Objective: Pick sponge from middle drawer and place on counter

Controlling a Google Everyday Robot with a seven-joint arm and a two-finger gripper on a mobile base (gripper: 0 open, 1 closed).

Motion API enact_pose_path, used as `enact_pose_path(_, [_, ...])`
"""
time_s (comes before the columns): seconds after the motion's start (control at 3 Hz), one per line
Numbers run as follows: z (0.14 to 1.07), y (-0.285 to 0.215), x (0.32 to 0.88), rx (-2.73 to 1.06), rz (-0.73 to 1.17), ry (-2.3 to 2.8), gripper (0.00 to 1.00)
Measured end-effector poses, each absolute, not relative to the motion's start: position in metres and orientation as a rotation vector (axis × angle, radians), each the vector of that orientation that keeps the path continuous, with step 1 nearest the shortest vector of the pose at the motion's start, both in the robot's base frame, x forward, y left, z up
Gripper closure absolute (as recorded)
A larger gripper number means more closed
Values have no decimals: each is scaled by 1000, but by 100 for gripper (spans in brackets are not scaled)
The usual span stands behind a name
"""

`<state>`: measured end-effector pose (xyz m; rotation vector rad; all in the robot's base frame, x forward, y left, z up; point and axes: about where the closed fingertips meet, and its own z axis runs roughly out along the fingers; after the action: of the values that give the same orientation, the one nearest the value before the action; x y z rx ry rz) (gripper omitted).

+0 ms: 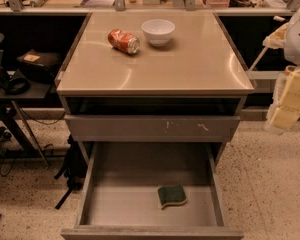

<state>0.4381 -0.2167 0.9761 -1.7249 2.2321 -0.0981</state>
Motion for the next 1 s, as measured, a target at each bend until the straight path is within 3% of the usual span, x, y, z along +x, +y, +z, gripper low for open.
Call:
enact_pose_path(0.67, [938, -209, 438, -1693, -20, 2256, 0])
enact_pose_path(1.0, [849, -181, 436, -1625, 202, 2281, 0])
